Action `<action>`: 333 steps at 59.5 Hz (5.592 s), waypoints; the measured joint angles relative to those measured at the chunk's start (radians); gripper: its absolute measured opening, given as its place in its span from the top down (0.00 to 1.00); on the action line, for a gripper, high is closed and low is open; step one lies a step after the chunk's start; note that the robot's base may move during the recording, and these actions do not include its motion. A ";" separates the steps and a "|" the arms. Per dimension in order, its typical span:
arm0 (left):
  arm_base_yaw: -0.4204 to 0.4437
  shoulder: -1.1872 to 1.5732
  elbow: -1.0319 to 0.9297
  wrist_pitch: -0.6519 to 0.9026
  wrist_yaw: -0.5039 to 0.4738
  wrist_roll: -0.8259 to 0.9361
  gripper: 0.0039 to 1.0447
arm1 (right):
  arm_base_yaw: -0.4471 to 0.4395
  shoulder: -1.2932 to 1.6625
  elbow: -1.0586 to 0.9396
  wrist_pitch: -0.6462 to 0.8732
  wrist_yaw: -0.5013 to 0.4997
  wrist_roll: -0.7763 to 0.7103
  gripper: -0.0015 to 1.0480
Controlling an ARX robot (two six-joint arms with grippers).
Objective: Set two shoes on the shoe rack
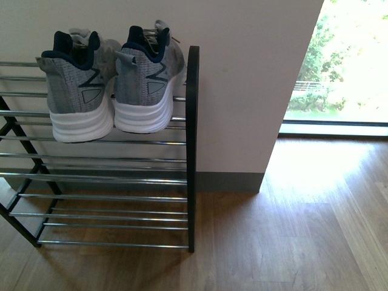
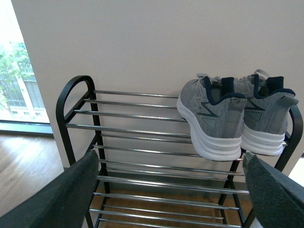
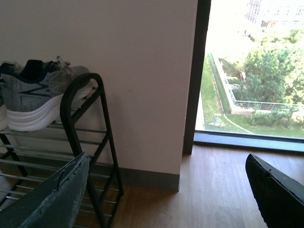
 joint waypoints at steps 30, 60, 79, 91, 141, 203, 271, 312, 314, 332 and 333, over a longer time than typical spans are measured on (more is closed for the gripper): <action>0.000 0.000 0.000 0.000 0.007 0.004 0.09 | 0.000 0.000 0.000 -0.001 0.007 0.000 0.09; 0.000 0.000 0.000 0.000 0.001 0.003 0.09 | 0.000 0.000 0.000 -0.001 0.003 0.000 0.09; 0.000 0.000 0.000 0.000 0.001 0.003 0.09 | 0.000 0.000 0.000 -0.002 0.001 0.000 0.09; 0.000 0.000 0.000 0.000 0.001 0.004 0.09 | 0.000 0.000 0.000 -0.002 0.002 0.000 0.09; 0.000 0.000 0.000 0.000 0.001 0.003 0.09 | 0.000 -0.001 0.000 -0.003 0.000 0.000 0.09; 0.000 0.000 0.000 0.000 0.000 0.003 0.09 | 0.001 -0.002 0.000 -0.002 0.000 0.000 0.09; 0.000 0.000 0.000 0.000 0.000 0.003 0.09 | 0.001 0.000 0.000 -0.003 0.000 0.000 0.09; 0.000 0.000 0.000 0.000 0.000 0.003 0.09 | 0.001 -0.001 0.000 -0.003 0.000 0.000 0.09; 0.000 0.000 0.000 0.000 0.000 0.003 0.09 | 0.001 -0.001 0.000 -0.003 0.000 0.000 0.09; 0.000 0.000 0.000 0.000 0.000 0.003 0.09 | 0.001 -0.001 0.000 -0.003 0.000 0.000 0.09; 0.000 0.000 0.000 0.000 0.000 0.003 0.09 | 0.001 -0.001 0.000 -0.003 0.000 0.000 0.09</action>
